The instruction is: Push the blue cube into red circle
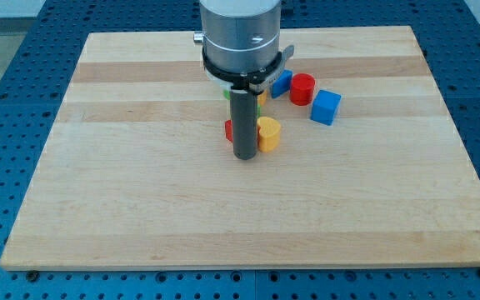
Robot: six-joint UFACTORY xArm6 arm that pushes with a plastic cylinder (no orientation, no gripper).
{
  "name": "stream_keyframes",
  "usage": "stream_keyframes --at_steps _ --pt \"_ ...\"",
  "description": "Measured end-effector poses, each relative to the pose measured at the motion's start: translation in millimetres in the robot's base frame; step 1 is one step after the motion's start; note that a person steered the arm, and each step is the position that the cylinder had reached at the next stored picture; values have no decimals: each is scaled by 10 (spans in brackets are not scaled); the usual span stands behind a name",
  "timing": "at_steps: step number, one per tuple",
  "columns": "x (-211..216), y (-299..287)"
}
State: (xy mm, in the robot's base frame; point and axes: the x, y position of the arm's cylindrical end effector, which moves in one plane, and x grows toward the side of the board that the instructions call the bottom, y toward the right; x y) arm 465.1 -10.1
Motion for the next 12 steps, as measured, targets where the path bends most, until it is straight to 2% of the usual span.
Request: stream_keyframes --at_steps 2,4,8,9,11,12 --pt "-140 51" --pt "90 358" --pt "6 566" --pt "-55 1135" --pt "-631 1254" --pt "-750 1254"
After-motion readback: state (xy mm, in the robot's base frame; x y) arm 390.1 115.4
